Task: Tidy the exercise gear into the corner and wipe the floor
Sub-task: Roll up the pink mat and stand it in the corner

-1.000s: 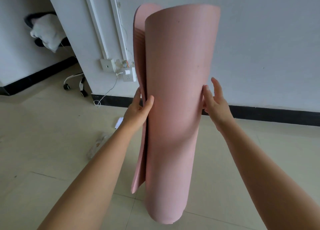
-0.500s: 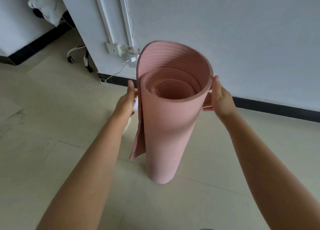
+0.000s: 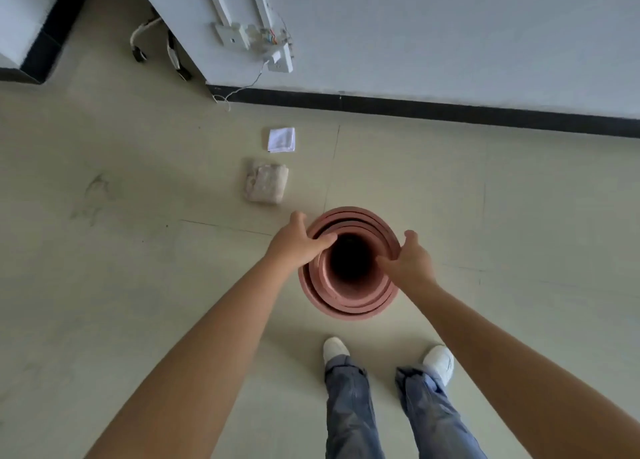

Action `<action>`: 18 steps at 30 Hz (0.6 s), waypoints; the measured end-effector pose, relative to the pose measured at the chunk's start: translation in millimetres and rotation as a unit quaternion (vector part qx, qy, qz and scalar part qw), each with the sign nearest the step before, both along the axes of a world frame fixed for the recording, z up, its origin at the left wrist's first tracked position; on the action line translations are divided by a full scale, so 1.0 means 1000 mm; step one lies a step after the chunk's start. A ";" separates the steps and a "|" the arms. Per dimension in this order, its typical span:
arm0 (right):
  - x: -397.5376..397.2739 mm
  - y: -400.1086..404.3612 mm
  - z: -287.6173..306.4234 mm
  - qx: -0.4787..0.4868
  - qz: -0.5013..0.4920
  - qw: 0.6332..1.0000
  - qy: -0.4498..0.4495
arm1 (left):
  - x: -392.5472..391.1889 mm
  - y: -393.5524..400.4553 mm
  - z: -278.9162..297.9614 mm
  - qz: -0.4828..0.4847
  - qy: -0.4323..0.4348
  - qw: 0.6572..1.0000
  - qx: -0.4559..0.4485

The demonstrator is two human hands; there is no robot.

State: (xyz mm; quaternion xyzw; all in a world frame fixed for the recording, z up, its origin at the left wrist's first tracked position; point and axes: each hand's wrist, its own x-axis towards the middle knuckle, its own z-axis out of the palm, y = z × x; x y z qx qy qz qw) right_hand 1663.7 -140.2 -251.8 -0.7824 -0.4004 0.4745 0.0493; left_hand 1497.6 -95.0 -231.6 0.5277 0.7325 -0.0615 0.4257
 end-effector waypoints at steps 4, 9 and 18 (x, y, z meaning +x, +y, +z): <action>-0.018 -0.022 -0.018 -0.002 0.069 0.995 -0.067 | 0.009 -0.023 -0.025 -0.175 0.128 0.976 0.001; -0.020 -0.032 -0.041 0.026 0.070 0.984 -0.162 | 0.013 -0.043 -0.062 -0.137 0.166 0.964 0.156; -0.013 0.018 -0.054 0.067 0.081 0.969 -0.225 | 0.015 0.008 -0.079 -0.218 0.155 0.922 0.280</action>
